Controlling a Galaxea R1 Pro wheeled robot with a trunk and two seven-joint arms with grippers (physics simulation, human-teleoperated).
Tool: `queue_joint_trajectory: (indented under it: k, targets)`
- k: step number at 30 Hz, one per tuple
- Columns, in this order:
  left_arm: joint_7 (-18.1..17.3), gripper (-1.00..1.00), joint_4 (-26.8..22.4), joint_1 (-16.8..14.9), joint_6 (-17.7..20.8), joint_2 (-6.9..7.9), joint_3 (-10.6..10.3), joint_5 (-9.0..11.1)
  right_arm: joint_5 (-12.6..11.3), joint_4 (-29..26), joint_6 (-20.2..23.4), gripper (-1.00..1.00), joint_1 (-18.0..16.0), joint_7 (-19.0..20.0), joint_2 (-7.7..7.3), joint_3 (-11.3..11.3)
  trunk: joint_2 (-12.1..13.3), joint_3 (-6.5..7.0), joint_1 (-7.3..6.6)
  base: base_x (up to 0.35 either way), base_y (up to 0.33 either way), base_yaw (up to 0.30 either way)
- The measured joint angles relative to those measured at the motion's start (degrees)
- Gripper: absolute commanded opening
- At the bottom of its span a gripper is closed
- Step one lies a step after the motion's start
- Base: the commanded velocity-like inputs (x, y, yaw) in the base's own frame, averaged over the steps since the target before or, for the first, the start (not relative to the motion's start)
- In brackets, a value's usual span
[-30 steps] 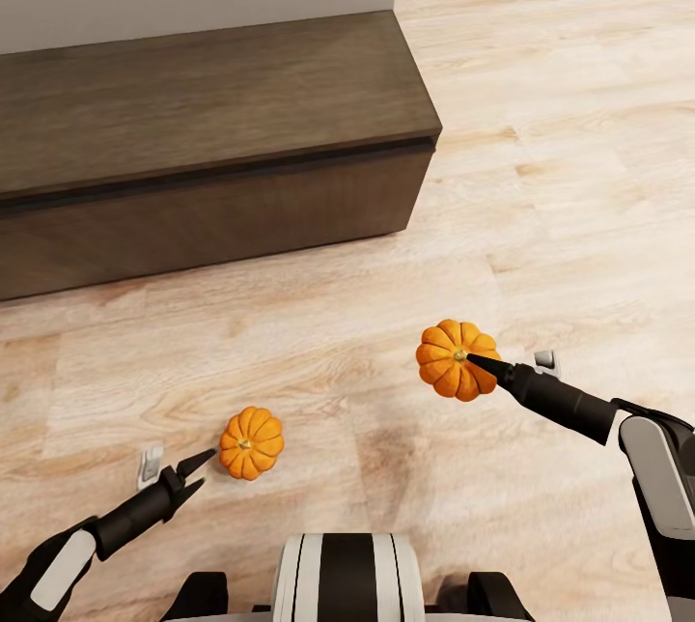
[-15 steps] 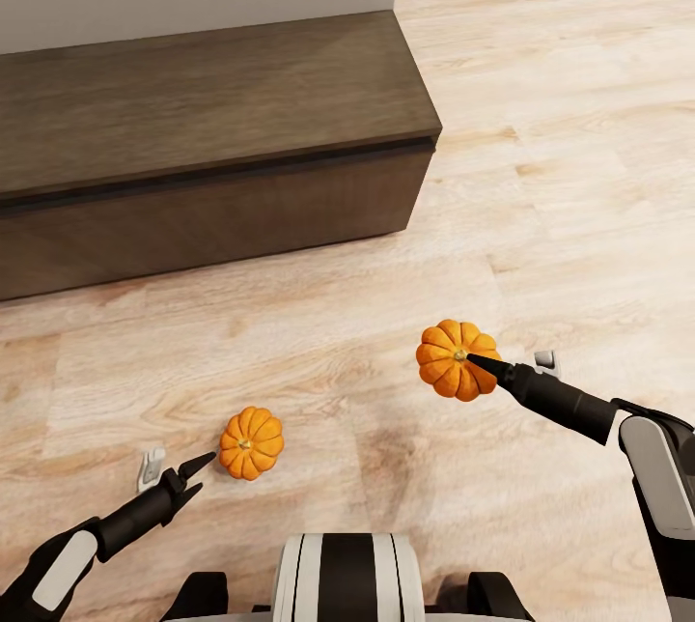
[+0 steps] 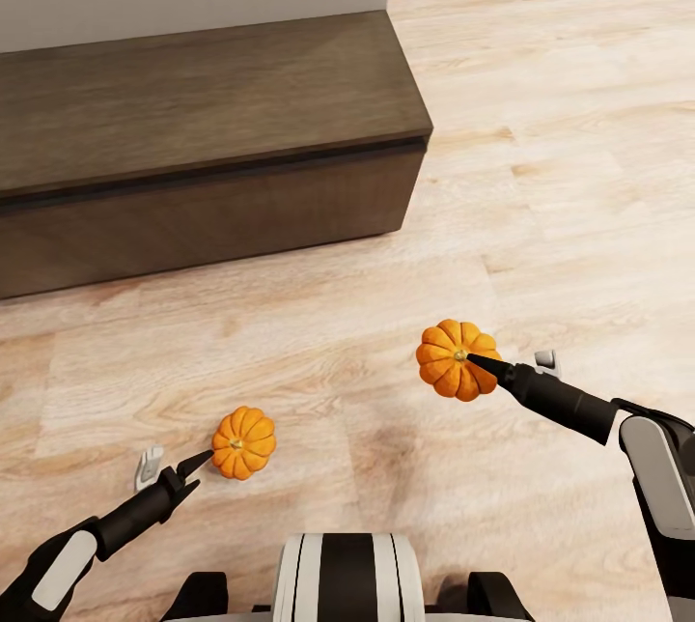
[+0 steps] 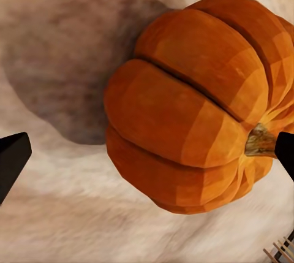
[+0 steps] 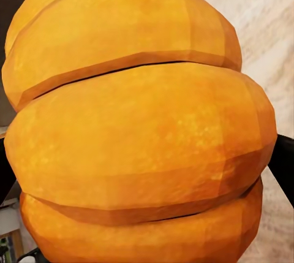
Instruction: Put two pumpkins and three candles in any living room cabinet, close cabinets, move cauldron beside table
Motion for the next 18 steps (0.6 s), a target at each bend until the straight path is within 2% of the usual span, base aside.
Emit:
queue_joint_trajectory:
  k: [11, 18]
  targets:
    - [-0.1, 1.00, 0.0, 0.0, 0.0, 0.00, 0.0, 0.1, 0.1, 0.0, 0.0, -1.00, 0.0, -0.1, 0.00, 0.0, 0.0, 0.00, 0.00, 0.000, -0.008, 0.000]
    - [-0.1, 1.00, 0.0, 0.0, 0.1, 0.08, 0.0, 0.1, 0.1, 0.0, 0.0, -1.00, 0.0, -0.1, 0.08, 0.0, 0.0, 0.00, 0.00, 0.000, -0.134, 0.000]
